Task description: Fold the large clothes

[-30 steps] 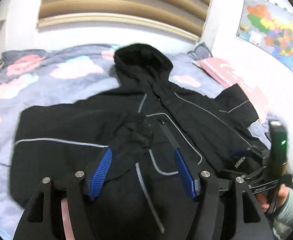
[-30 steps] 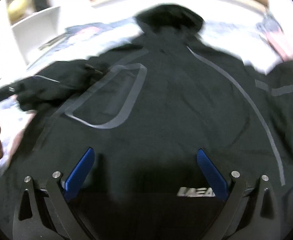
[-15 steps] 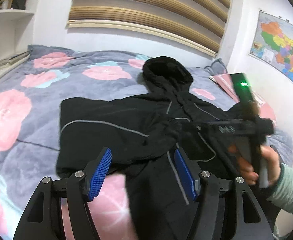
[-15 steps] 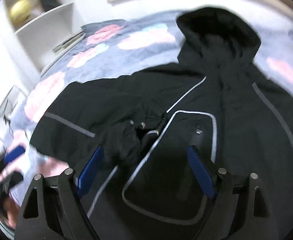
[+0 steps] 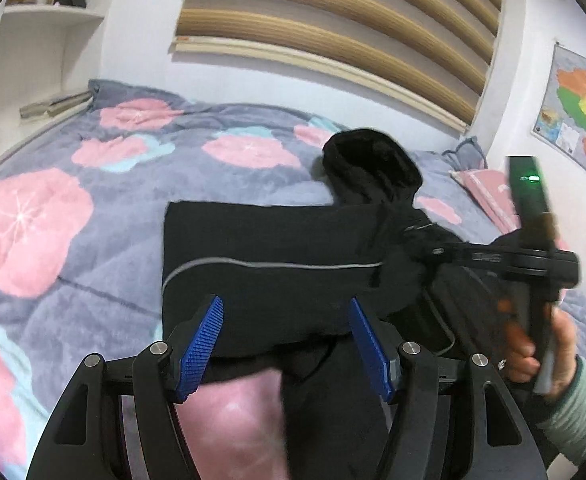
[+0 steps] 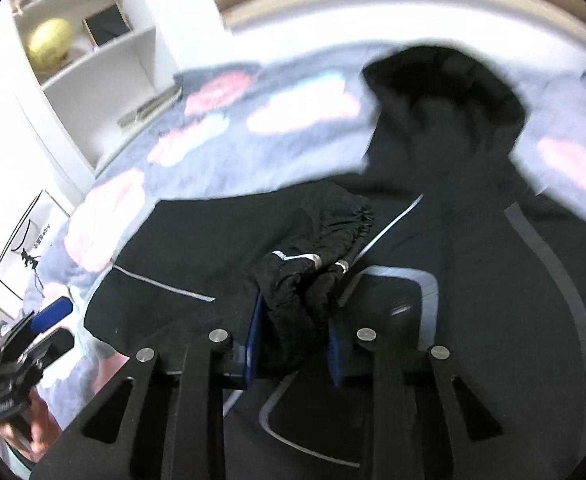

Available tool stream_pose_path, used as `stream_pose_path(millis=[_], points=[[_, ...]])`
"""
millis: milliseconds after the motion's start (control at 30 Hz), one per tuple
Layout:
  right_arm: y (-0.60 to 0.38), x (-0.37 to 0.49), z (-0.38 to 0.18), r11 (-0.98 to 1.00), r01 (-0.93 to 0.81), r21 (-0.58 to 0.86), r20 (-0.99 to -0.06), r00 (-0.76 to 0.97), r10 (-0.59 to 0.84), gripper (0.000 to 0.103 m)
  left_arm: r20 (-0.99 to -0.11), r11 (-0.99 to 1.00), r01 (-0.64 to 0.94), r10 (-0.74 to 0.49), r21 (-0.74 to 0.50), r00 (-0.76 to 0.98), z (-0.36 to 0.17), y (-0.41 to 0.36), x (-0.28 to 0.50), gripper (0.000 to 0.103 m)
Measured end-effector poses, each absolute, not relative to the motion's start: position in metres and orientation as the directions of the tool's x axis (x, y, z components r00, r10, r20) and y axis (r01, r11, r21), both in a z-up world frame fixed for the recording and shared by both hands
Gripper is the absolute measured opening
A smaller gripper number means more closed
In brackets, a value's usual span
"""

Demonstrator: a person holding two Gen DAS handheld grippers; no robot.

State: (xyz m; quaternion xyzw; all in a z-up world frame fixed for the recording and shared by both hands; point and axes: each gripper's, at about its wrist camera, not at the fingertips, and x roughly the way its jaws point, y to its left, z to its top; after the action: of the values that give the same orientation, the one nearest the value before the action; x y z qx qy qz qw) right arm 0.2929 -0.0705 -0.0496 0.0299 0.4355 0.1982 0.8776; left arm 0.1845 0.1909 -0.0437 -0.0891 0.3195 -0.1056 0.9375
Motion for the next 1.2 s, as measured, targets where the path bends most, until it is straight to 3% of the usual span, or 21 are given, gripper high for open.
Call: stream_pose_path(millis=[200,367,533,700,833,967,1067,1200], points=[[-0.161,0.276,-0.003,0.976,-0.198,0.091,-0.701,0.683,0.204,0.030,-0.554,0.957,0.192,-0.282,-0.216,0.783,-0.020,0.150,0.205,0.067],[-0.252,0.274,-0.005,0.999,-0.034,0.041,-0.696,0.717,0.053,0.030,-0.577,0.946,0.239,-0.324,-0.220,0.750,-0.025,0.106,0.238,0.067],[-0.319,0.282,-0.056,0.997,0.053,0.049,-0.780,0.625,0.005,0.030,-0.675,0.945,0.242,-0.328,-0.221,0.661,-0.070,0.060,0.281,0.067],[-0.343,0.283,-0.125,0.991,0.103,0.081,-0.863,0.505,0.018,0.031,-0.804,0.971,0.174,-0.232,-0.162,0.547,-0.138,0.040,0.307,0.066],[-0.347,0.278,-0.117,0.989,0.115,0.097,-0.869,0.494,0.028,0.039,-0.807,0.975,0.188,-0.204,-0.117,0.555,-0.136,0.038,0.304,0.067],[-0.335,0.262,-0.071,0.992,0.114,0.061,-0.815,0.579,-0.016,0.061,-0.775,0.962,0.204,-0.268,-0.182,0.572,-0.111,0.038,0.290,0.067],[-0.299,0.255,-0.043,1.000,0.014,0.020,-0.758,0.652,0.006,0.062,-0.733,0.947,0.256,-0.314,-0.195,0.603,-0.085,0.020,0.274,0.067],[-0.263,0.263,-0.075,0.996,-0.055,-0.073,-0.802,0.597,-0.026,0.062,-0.765,0.954,0.276,-0.263,-0.117,0.588,-0.095,-0.006,0.273,0.067]])
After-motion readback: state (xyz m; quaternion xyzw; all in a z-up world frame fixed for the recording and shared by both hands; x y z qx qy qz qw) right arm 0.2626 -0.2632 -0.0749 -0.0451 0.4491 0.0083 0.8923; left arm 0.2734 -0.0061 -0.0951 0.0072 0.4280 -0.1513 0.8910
